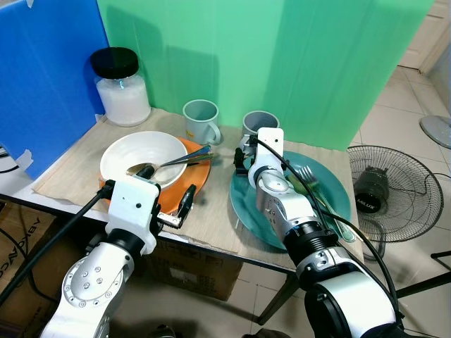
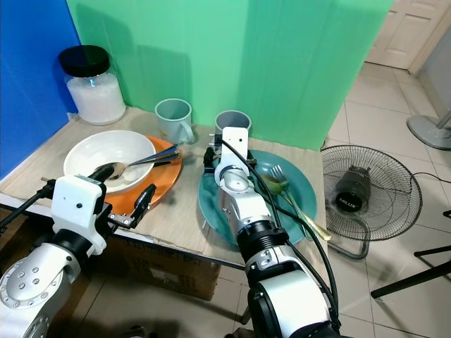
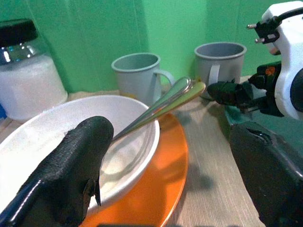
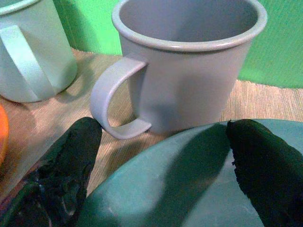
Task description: Setting the table
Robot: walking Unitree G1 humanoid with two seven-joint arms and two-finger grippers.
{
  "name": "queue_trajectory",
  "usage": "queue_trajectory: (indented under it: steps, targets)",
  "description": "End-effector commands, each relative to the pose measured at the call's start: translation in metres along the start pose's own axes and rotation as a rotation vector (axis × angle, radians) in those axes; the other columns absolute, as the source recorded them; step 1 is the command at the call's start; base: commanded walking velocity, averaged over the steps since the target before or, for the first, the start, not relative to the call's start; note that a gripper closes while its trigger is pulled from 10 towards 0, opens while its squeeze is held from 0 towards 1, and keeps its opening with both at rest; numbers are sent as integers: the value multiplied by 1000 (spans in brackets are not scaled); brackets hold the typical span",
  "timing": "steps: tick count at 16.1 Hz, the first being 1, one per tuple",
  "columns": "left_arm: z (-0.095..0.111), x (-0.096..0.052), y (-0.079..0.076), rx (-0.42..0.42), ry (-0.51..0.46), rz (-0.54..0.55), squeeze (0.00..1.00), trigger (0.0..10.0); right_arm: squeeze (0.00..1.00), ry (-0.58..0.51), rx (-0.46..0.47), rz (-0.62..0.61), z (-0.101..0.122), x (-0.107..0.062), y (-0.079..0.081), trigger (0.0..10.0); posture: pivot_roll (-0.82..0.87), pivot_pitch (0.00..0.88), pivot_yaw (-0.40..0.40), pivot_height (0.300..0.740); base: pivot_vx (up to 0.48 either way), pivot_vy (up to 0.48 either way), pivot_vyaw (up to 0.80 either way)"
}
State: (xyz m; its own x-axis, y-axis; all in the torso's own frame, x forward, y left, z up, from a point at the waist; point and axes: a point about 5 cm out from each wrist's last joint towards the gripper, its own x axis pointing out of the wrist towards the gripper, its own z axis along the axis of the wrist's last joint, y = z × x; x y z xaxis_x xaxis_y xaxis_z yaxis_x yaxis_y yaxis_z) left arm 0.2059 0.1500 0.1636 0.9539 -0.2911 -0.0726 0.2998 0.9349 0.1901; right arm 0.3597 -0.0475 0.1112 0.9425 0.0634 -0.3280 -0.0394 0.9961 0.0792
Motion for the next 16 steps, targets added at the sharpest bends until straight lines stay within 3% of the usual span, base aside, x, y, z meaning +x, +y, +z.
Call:
queue_trajectory:
  steps: [1,4,6,16]
  targets:
    - [5,-3,0,8,-11,-4,0,10000,0,-28,104,199,21,-19,86,10000,6,64,-68,740,0,0,0]
    - [5,-5,0,10,-7,-2,0,10000,0,-32,112,201,23,-19,90,10000,14,67,-67,740,0,0,0]
    - [5,-6,1,12,-4,1,0,10000,0,-37,112,175,24,-16,84,10000,14,67,-66,740,0,0,0]
    - [5,2,0,11,-12,-11,0,10000,0,-66,80,1,32,5,16,10000,-15,54,-47,740,0,0,0]
